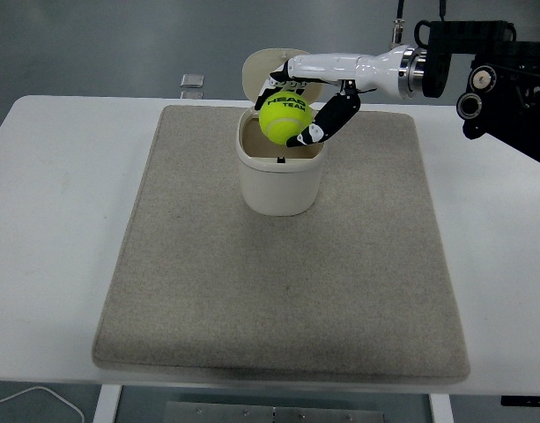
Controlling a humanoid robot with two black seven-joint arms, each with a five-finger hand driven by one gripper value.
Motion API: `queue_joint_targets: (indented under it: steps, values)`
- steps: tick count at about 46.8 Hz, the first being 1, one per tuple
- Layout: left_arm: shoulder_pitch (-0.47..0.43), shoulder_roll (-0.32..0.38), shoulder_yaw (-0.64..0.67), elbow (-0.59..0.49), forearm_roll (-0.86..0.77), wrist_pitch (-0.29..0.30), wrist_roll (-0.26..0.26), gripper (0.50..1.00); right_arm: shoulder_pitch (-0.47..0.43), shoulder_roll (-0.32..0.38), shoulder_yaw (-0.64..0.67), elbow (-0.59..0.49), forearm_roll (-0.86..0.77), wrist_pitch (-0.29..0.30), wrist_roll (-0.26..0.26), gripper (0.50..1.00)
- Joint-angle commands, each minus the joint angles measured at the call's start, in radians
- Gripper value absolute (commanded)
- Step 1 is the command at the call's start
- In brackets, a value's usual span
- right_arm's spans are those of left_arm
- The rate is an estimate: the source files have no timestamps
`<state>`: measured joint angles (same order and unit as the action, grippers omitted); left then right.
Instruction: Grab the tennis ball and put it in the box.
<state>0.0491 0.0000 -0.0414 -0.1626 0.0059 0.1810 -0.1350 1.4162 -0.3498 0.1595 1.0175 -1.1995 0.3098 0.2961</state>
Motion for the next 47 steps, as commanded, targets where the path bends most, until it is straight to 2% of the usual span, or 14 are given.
queue_joint_targets:
  steps: [1, 9, 13, 24, 35, 39, 47]
  values:
    - [0.000, 0.000, 0.000, 0.000, 0.000, 0.000, 0.000, 0.996, -0.002, 0.000, 0.000, 0.000, 0.000, 0.000, 0.000, 0.695]
    - [0.000, 0.000, 0.000, 0.000, 0.000, 0.000, 0.000, 0.996, -0.008, -0.002, -0.017, 0.000, 0.000, -0.021, 0.000, 0.727]
    - [0.000, 0.000, 0.000, 0.000, 0.000, 0.000, 0.000, 0.996, -0.013, -0.002, -0.017, 0.000, 0.000, -0.032, 0.000, 0.791]
    - [0.000, 0.000, 0.000, 0.000, 0.000, 0.000, 0.000, 0.996, -0.017, -0.011, -0.018, 0.000, 0.000, -0.034, 0.001, 0.856]
    - [0.000, 0.000, 0.000, 0.000, 0.000, 0.000, 0.000, 0.996, -0.020, -0.006, -0.018, 0.000, 0.001, -0.029, 0.002, 0.864]
    - [0.000, 0.000, 0.000, 0.000, 0.000, 0.000, 0.000, 0.996, -0.022, -0.006, -0.018, 0.000, 0.001, -0.031, 0.002, 0.893]
    - [0.000, 0.000, 0.000, 0.000, 0.000, 0.000, 0.000, 0.996, -0.025, -0.014, -0.012, 0.001, 0.015, -0.020, 0.002, 0.893]
